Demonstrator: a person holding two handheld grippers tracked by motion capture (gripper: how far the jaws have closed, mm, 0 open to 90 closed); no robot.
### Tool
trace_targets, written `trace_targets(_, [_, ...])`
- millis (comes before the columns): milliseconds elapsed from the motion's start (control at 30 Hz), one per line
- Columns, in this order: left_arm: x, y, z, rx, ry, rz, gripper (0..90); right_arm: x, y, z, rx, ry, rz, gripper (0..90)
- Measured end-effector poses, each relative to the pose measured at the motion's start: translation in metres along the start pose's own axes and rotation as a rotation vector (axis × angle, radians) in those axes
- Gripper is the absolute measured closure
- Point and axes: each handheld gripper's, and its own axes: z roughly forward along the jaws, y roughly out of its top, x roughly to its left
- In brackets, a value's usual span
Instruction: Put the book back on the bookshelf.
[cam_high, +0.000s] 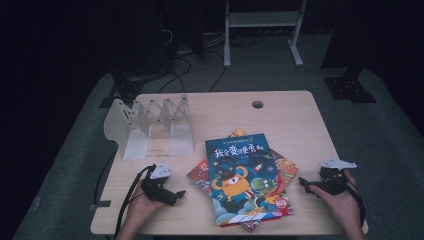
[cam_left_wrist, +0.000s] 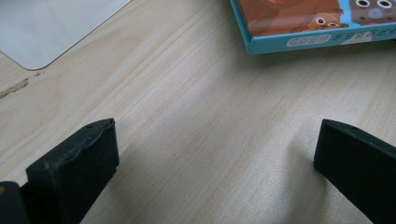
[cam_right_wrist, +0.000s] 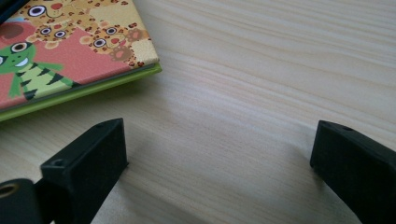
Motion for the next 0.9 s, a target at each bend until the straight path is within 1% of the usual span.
trace_targets(133, [0.0,0.0,0.0,0.0,0.0,0.0,0.0,0.0,-0.001,-0.002,-0.008,-0.001,0.0,6.4])
trace_targets(167, [0.0,0.0,0.0,0.0,0.0,0.0,0.0,0.001,-0.001,-0.002,-0.011,0.001,-0.001,8.7])
trace_targets(200, [0.0,0.0,0.0,0.0,0.0,0.0,0.0,0.001,-0.002,-0.004,-0.026,0.002,-0.002,14.9])
trace_targets(233, [0.0,0.0,0.0,0.0,0.0,0.0,0.0,0.001,-0.002,-0.004,-0.026,0.002,-0.002,14.9])
trace_targets(300, [0.0,0.0,0.0,0.0,0.0,0.0,0.0,0.001,-0.003,-0.006,-0.039,0.004,-0.003,26.0])
trace_targets(367, [0.0,0.0,0.0,0.0,0.0,0.0,0.0,0.001,-0.003,-0.01,-0.029,0.01,-0.01,32.4])
trace_targets(400, [0.0,0.0,0.0,0.001,0.0,0.0,0.0,0.002,-0.002,-0.012,-0.032,0.012,-0.006,34.9])
trace_targets(433, [0.0,0.0,0.0,0.001,0.0,0.0,0.0,0.002,-0.002,-0.012,-0.032,0.012,-0.006,34.9])
trace_targets(467, [0.0,0.0,0.0,0.0,0.0,0.0,0.0,0.003,0.001,-0.016,-0.046,0.02,0.002,36.3])
trace_targets(600, [0.0,0.0,0.0,0.0,0.0,0.0,0.0,0.006,0.007,-0.021,-0.049,0.039,0.005,36.1])
trace_targets(667, [0.0,0.0,0.0,0.0,0.0,0.0,0.0,0.007,0.011,-0.023,-0.041,0.062,0.025,32.6])
trace_targets(733, [0.0,0.0,0.0,0.0,0.0,0.0,0.0,0.008,0.013,-0.024,-0.043,0.067,0.027,32.7])
trace_targets(767, [0.0,0.0,0.0,0.001,0.0,0.001,0.0,0.01,0.016,-0.027,-0.047,0.074,0.032,29.3])
trace_targets(900, [0.0,0.0,0.0,0.0,0.0,0.0,0.0,0.014,0.023,-0.03,-0.049,0.095,0.023,27.4])
